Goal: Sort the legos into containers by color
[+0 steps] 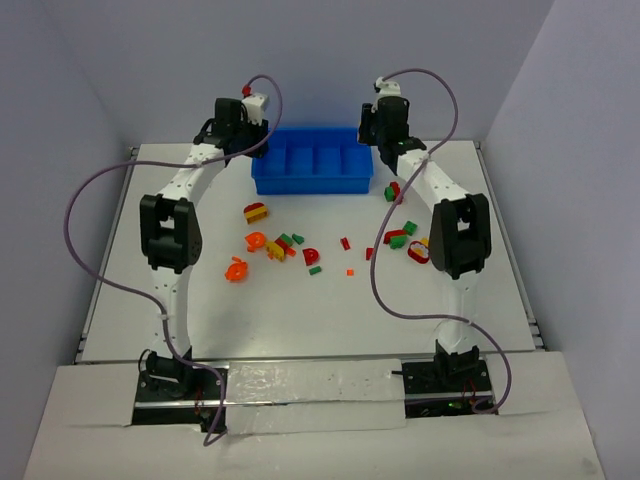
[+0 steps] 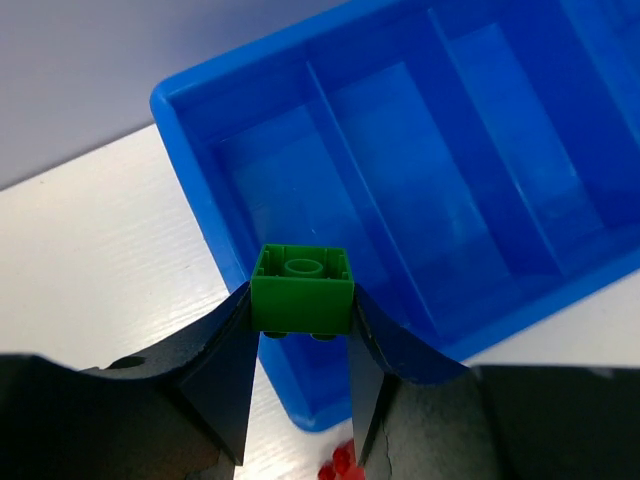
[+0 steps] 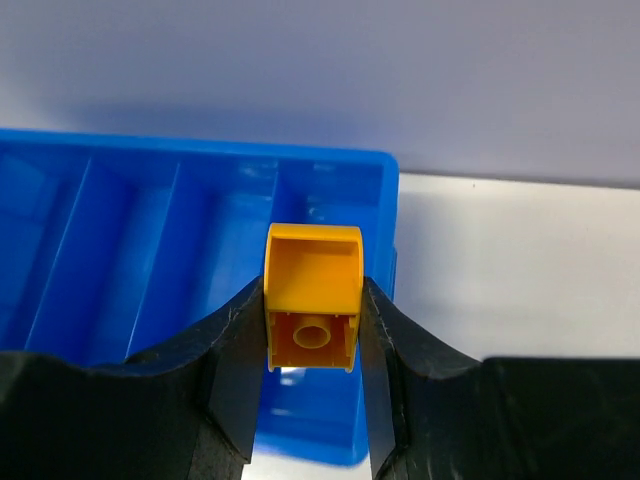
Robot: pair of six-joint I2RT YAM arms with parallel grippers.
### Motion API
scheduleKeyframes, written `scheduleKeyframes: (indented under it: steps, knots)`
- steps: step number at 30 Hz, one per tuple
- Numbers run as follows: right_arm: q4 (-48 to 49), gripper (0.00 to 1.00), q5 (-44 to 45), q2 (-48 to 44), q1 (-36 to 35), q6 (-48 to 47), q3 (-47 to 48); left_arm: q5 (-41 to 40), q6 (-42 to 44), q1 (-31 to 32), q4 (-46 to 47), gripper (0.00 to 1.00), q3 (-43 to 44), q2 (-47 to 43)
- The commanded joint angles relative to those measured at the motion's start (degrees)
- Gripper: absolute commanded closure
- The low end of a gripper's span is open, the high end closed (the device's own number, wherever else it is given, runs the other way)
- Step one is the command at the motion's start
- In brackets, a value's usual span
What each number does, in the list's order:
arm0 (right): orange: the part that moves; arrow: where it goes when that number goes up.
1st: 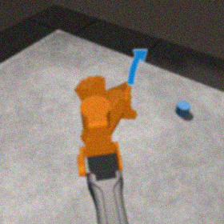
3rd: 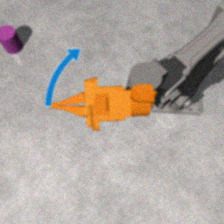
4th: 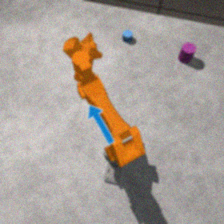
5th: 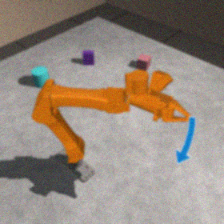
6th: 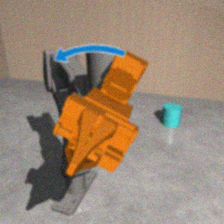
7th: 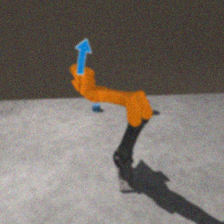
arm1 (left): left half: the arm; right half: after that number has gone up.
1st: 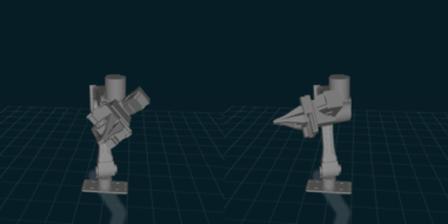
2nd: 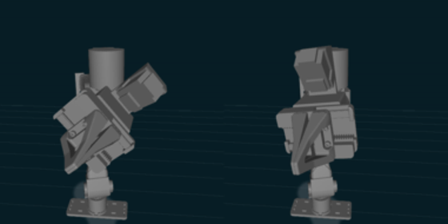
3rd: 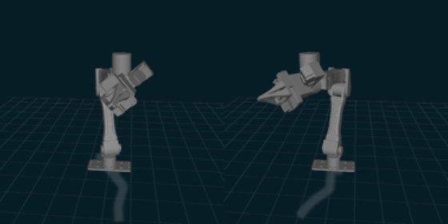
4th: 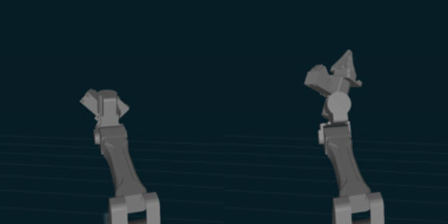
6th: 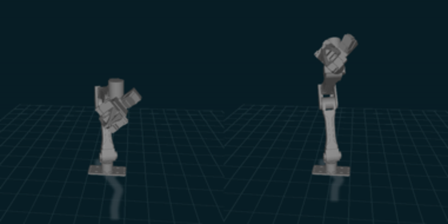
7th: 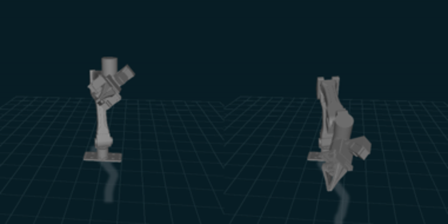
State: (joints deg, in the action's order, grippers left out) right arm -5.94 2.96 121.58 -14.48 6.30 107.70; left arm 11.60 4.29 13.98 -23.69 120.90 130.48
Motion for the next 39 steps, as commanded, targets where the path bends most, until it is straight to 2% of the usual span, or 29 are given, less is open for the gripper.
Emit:
scheduleKeyframes:
  steps: [1,4,16,28,33,39]
  knots:
    - [17.40,1.00,2.61,0.92,-0.20,0.83,-1.53,-2.59,-2.89,0.26,7.81,1.00,3.62,2.01]
    - [18.24,1.00,3.63,4.27,-0.20,1.26,1.80,-3.69,-2.80,0.26,9.53,1.00,5.39,4.42]
    - [23.97,1.00,1.97,12.55,-0.20,1.04,5.50,-4.35,-3.00,0.44,13.62,1.00,6.12,8.08]
    - [24.70,0.99,2.90,18.45,-1.08,-0.67,8.90,-3.52,-3.63,0.44,14.46,1.00,6.10,9.18]
    - [22.10,0.96,2.75,20.54,-1.25,-0.85,12.56,-3.60,-3.41,0.44,14.72,1.00,5.84,9.27]
    - [19.92,0.79,2.26,21.86,-1.40,-1.37,15.73,-3.57,-3.12,0.44,15.02,1.00,6.13,9.65]
